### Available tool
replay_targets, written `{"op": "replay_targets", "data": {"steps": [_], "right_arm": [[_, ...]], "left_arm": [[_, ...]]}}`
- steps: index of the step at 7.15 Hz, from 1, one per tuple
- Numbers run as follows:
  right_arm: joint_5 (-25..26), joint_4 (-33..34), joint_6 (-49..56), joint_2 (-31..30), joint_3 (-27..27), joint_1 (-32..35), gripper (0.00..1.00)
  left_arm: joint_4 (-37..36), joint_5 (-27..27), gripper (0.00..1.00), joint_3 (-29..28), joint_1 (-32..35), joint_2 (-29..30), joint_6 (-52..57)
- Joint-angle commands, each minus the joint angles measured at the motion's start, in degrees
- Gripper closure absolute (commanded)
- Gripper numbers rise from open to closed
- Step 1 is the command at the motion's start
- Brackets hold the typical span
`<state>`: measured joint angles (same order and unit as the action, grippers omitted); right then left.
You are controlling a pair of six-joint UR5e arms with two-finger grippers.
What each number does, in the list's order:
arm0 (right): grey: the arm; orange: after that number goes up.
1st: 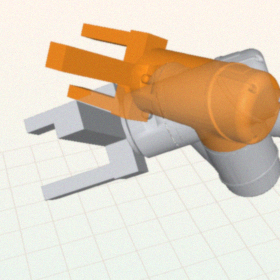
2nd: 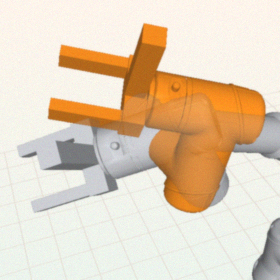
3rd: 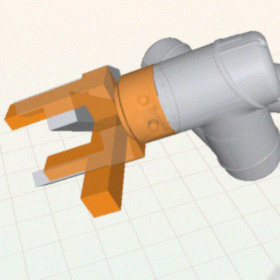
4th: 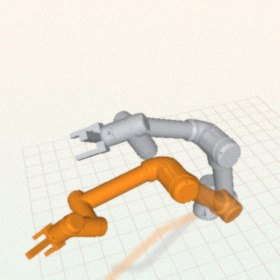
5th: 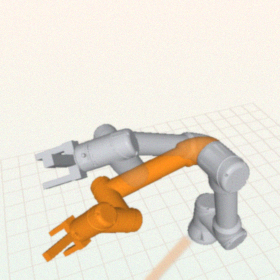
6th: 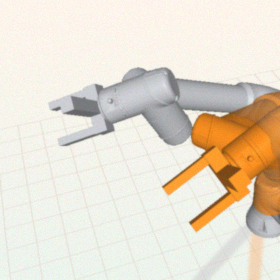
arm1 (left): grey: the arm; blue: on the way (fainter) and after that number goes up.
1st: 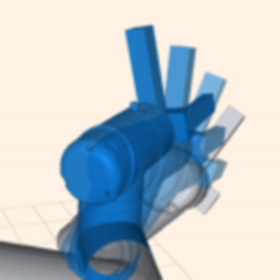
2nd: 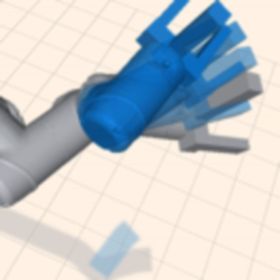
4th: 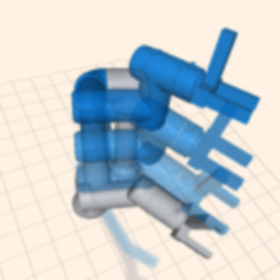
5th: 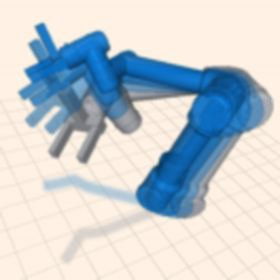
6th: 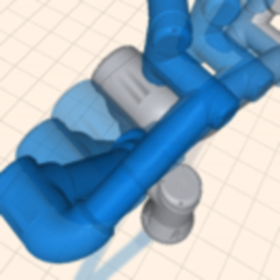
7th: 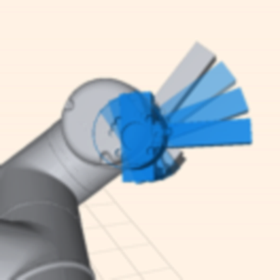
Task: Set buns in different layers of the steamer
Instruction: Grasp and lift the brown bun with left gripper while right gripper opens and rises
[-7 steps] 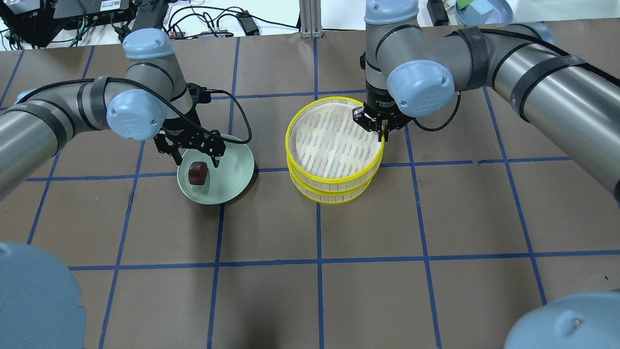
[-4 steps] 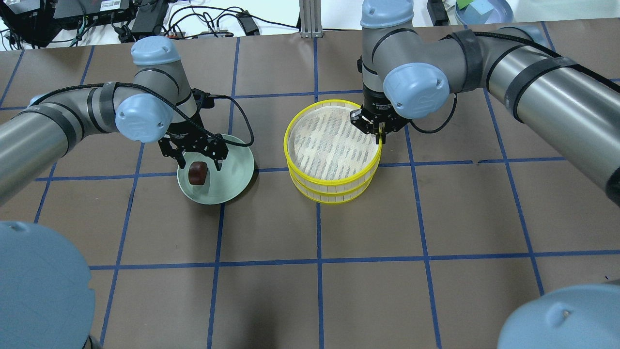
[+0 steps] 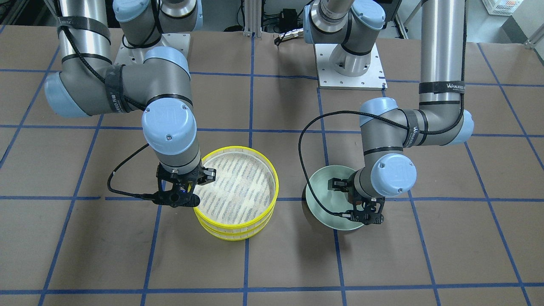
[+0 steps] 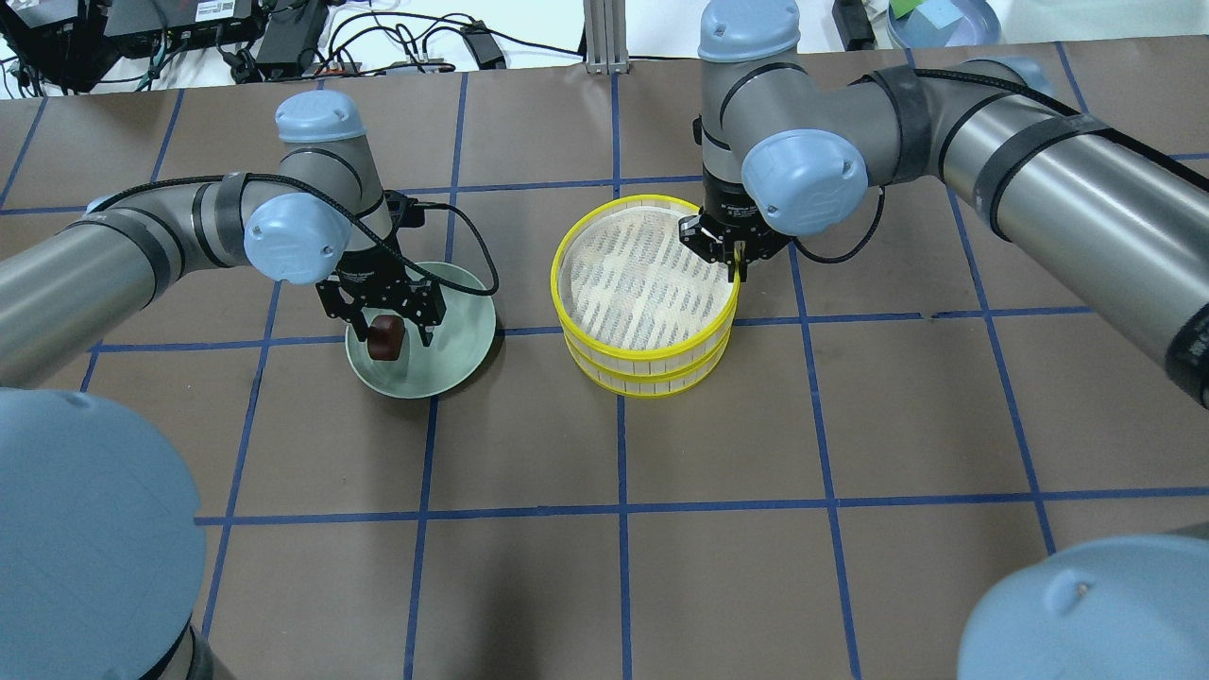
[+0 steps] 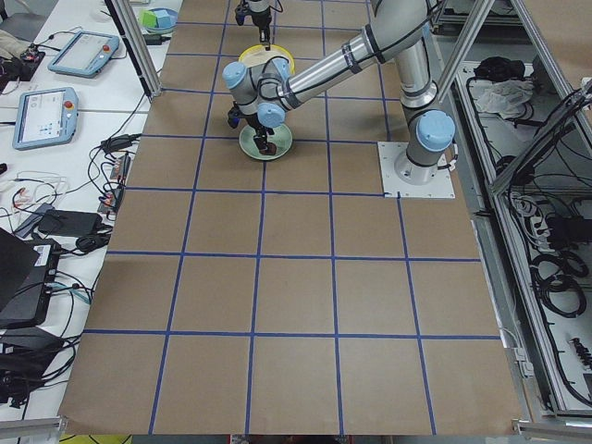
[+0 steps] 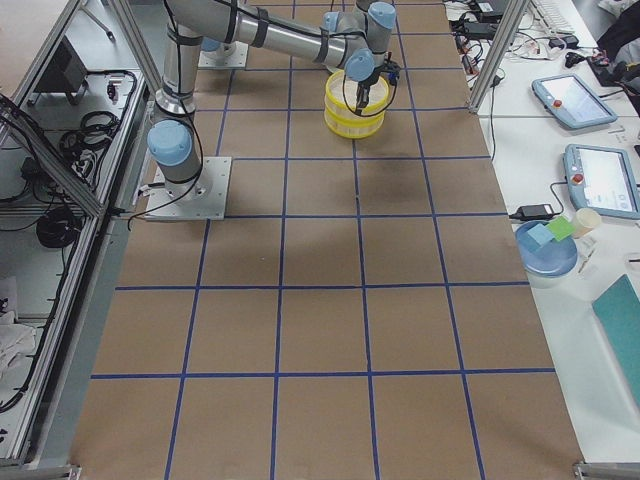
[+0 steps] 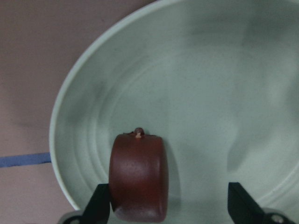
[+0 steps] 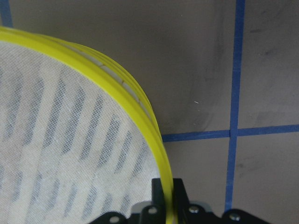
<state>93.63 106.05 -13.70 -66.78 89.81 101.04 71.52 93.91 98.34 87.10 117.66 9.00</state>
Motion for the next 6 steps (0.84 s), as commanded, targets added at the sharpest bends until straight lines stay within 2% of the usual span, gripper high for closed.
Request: {"op": "replay_targets", "data": {"steps": [1,2,3,4,5,6], "right_arm": [[0.1,0.1,0.0,0.1,0.1,0.0,1.0],[0.1,0.1,0.1,0.0,0.1,0.0,0.56],[0.4,0.1,0.3,-0.4,0.1,0.1,0.01],[0.8,-0.2,0.6,-1.5,-0.2,0.4,0.0],[0.7,-1.1,0.6,-5.8,-0.3,0.5,0.0],[0.4,-5.3,0.7,-11.6,-0.5,0.3,0.0]], "left_arm": [[-0.4,0.2,0.78,-0.2,0.0,0.5,4.6],[-0.5,0.2,1.0,-0.2,0.0,0.4,4.9],[-0.4,0.2,1.0,-0.7,0.0,0.3,4.8],[-0.4,0.1,1.0,-1.0,0.1,-0.5,4.3],[-0.4,-0.3,1.0,-1.2,0.1,-1.5,4.3],[0.1,-0.6,1.0,-2.8,0.1,-2.4,4.0]]}}
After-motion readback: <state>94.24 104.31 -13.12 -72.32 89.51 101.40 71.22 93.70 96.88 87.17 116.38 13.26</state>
